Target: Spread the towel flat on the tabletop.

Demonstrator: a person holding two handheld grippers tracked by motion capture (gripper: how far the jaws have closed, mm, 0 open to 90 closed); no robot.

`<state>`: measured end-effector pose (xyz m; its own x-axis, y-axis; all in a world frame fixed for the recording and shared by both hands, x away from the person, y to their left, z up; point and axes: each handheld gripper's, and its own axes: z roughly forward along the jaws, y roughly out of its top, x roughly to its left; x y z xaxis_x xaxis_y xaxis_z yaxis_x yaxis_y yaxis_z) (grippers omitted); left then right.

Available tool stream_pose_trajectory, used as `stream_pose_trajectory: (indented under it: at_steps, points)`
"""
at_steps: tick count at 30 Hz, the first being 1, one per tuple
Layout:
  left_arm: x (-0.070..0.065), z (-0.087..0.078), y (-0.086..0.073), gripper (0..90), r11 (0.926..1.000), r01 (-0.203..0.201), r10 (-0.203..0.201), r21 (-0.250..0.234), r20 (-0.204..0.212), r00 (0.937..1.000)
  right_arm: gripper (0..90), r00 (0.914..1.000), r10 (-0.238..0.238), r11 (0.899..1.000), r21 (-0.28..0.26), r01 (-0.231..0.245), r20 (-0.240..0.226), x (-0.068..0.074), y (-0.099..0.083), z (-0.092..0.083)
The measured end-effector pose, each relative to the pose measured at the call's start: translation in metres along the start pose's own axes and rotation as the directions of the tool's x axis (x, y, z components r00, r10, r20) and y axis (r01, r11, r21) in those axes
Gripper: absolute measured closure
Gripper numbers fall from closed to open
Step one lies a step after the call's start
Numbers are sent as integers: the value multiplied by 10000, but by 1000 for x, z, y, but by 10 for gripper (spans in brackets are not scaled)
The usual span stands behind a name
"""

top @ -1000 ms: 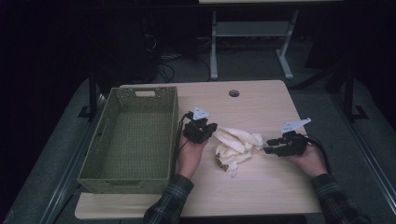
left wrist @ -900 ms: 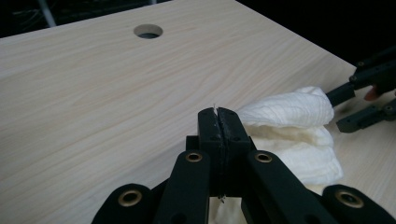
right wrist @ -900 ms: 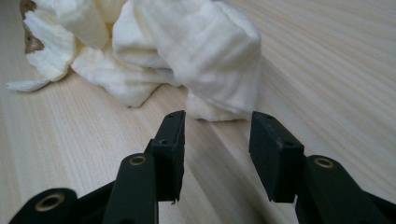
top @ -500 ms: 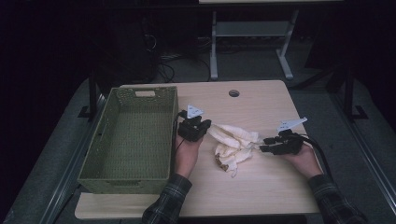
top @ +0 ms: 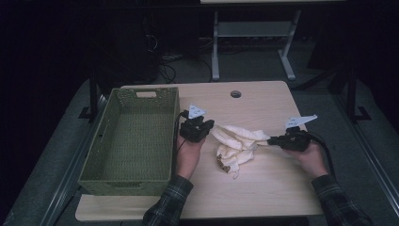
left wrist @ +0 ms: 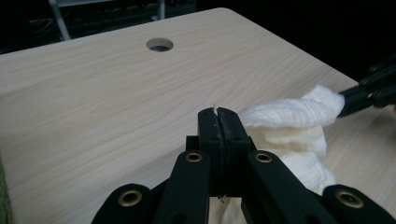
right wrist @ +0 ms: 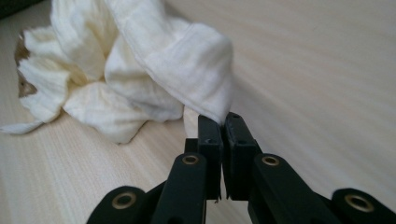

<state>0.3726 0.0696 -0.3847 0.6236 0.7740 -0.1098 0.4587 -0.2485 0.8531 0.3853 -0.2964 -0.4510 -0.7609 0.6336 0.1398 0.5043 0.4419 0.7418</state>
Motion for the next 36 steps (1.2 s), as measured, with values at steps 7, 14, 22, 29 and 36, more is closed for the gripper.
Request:
stream_pose_trajectory:
  at_steps: [7,14,22,29,36]
  points:
    - [-4,-1,12,892,9995,-309,309,-22,155,9994,871,9975,-371,9988,-295,389,606,-4,13,-41]
    - [-2,18,28,891,9991,-403,403,158,7,9992,870,9943,-749,9969,-191,765,753,-18,30,-53]
    - [17,63,31,890,9963,-134,193,852,-699,9974,866,9985,-256,9991,357,239,479,-46,42,-21]
    - [37,94,24,883,9885,159,41,1506,-1315,9913,862,9989,-48,9963,863,8,462,-63,48,6]
    - [45,103,23,707,9864,368,-47,1603,-1957,9807,742,9895,200,9966,768,-312,1433,-81,54,10]
